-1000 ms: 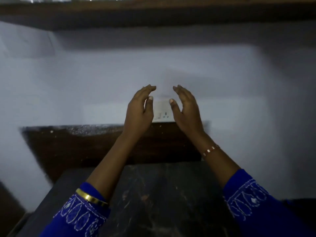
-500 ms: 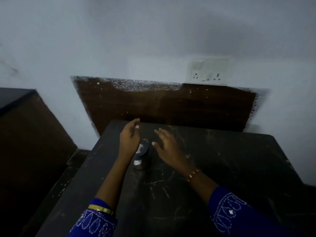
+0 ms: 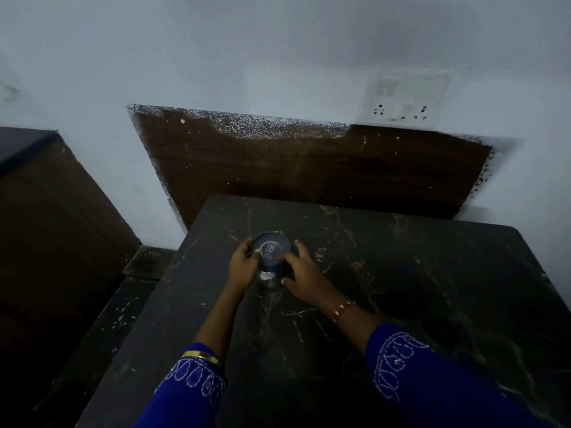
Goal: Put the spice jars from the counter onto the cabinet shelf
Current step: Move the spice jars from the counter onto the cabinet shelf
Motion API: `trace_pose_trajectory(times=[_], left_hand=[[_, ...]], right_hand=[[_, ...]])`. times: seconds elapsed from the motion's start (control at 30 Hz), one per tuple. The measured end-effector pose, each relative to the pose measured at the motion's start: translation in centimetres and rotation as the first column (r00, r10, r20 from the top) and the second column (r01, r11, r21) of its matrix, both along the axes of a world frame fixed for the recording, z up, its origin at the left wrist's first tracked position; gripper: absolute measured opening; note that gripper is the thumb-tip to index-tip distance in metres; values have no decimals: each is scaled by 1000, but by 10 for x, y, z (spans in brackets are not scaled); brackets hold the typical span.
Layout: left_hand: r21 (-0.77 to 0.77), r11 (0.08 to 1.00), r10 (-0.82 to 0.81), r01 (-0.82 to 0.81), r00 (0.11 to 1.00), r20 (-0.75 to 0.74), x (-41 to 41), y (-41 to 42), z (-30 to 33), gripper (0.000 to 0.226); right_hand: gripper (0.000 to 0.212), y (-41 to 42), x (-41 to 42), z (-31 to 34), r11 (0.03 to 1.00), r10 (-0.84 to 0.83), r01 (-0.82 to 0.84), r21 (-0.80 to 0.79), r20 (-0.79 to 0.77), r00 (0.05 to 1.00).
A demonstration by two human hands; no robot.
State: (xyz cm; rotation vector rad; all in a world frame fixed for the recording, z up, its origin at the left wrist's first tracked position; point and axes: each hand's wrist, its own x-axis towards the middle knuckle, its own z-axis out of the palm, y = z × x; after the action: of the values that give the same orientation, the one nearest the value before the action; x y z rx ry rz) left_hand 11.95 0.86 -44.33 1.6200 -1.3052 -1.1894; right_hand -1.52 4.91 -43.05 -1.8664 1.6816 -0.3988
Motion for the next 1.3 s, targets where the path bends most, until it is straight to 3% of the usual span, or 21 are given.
trace_pose_trajectory(times=[0.17,0.23,0.33,0.53,0.6,0.7,0.77,0.9,1.03,1.17,1.3], left_hand=[[-13,999,50,-49,998,45,-5,5,2,39],[-17,999,38,-38,999,32,-11,10,4,37],[-28,999,16,-17,999,-31,-21,20,9,32],[-11,1000,-3,1,974,-226,-39,22,28,27],[1,998,-66,70,949,-309,-48,21,41,27],[76,965,-185,252,852,-490,-66,27,69,39],[132,937,-209,324,820,-533,-81,32,88,50],[100,906,-270,410,746,-609,-116,44,108,52],[37,959,-214,280,808,-549,-159,54,122,45],[-86,974,-224,210,827,-516,-192,56,133,36],[-194,957,-283,217,849,-447,-213,53,146,31]], right_hand=[[26,-1,-5,-9,990,-138,140,-15,95,986],[37,-1,-12,-11,979,-193,200,-39,137,972],[44,2,-28,-7,972,-217,230,-56,178,960],[29,12,-72,34,966,-252,253,57,429,867],[25,18,-87,55,973,-219,224,58,544,810],[18,25,-107,79,972,-198,228,58,725,660],[15,29,-122,91,963,-199,264,53,803,562],[23,33,-143,108,869,-278,494,43,867,414],[25,43,-156,119,729,-408,684,-4,800,440],[50,57,-175,126,777,-410,630,2,761,503],[41,68,-203,141,785,-324,619,-20,839,438]])
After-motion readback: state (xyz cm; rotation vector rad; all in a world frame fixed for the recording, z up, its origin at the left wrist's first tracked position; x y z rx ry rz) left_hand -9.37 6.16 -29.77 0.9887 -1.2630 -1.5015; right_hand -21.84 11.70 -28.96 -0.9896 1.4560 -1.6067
